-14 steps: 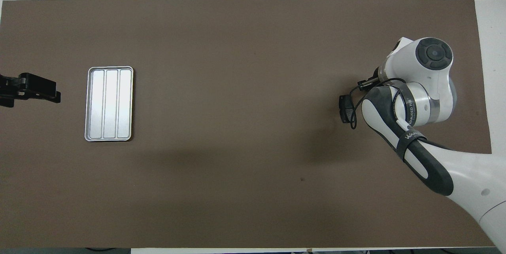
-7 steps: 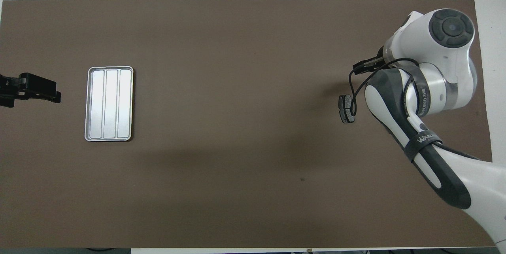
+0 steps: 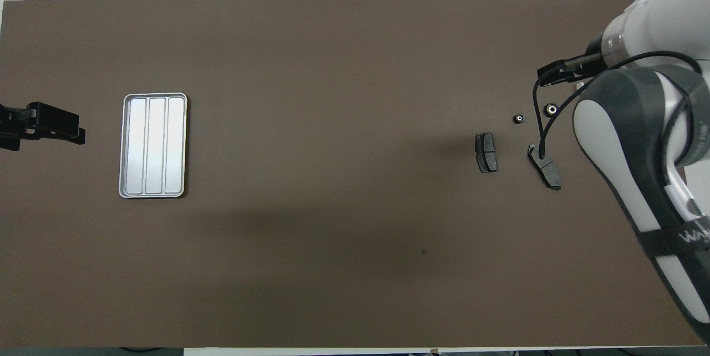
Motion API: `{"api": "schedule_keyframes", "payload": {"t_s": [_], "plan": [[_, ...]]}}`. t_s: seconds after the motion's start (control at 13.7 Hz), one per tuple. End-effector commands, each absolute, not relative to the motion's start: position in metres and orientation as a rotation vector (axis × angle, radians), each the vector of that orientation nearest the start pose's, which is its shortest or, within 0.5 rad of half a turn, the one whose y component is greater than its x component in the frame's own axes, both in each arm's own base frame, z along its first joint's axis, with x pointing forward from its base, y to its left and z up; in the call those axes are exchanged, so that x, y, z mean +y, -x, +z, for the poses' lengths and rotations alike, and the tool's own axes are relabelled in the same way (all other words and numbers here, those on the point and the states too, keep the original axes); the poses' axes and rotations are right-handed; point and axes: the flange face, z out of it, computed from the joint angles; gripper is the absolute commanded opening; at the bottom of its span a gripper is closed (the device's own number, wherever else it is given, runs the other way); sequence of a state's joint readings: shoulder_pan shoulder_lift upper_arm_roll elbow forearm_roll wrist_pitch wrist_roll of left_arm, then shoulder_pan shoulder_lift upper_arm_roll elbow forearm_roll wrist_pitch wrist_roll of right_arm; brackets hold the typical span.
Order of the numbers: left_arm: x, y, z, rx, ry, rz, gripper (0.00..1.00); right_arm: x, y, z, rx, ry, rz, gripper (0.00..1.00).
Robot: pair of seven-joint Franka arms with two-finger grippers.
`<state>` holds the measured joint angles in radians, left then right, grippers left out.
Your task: Place bearing gear from tray to pile
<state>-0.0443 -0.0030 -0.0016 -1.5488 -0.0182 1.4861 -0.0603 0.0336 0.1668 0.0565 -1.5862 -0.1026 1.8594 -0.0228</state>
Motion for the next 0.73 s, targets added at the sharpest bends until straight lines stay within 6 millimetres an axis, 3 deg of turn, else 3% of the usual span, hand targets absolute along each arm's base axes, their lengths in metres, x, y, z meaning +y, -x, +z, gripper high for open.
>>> {"api": "schedule_keyframes", "payload": {"t_s": [0.0, 0.15, 0.37, 0.66], "plan": [[-0.026, -0.537, 0.630, -0.019, 3.143, 0.073, 1.00, 0.047, -0.580, 0.594, -0.130, 3.205, -0.157, 1.00], [-0.026, -0.537, 0.630, -0.019, 3.143, 0.073, 1.00, 0.042, -0.553, 0.616, -0.106, 3.213, -0.118, 1.00], [-0.025, -0.537, 0.630, -0.021, 3.142, 0.075, 1.00, 0.036, -0.529, 0.655, -0.108, 3.210, -0.210, 1.00], [-0.025, -0.537, 0.630, -0.021, 3.143, 0.073, 1.00, 0.015, -0.532, 0.650, -0.003, 3.145, -0.191, 1.00]]}}
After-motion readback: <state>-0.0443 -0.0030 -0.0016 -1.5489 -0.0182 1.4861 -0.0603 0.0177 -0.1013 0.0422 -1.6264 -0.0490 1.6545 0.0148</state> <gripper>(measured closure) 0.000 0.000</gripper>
